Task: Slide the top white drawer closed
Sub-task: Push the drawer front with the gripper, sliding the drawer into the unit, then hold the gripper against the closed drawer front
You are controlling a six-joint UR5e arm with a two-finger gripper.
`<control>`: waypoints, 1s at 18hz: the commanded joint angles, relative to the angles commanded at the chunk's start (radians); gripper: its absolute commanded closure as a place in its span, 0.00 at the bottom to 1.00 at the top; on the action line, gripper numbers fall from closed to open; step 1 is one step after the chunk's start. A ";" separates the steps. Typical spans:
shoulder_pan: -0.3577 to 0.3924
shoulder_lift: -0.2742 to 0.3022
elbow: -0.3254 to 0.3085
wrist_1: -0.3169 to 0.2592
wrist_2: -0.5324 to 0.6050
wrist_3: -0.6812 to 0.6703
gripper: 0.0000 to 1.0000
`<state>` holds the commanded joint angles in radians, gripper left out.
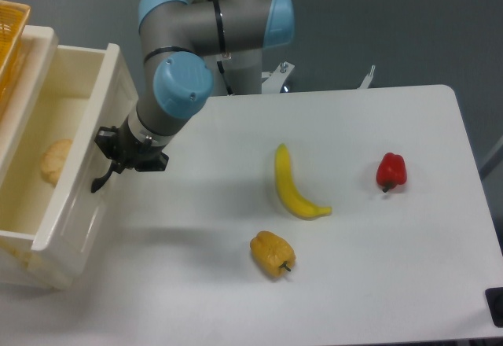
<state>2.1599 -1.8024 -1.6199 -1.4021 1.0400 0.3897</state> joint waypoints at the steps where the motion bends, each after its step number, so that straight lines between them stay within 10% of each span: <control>1: -0.009 0.000 0.002 0.000 0.000 -0.006 0.97; 18: -0.127 -0.012 0.025 0.012 -0.002 -0.084 0.95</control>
<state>2.0326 -1.8147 -1.5954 -1.3898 1.0385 0.3053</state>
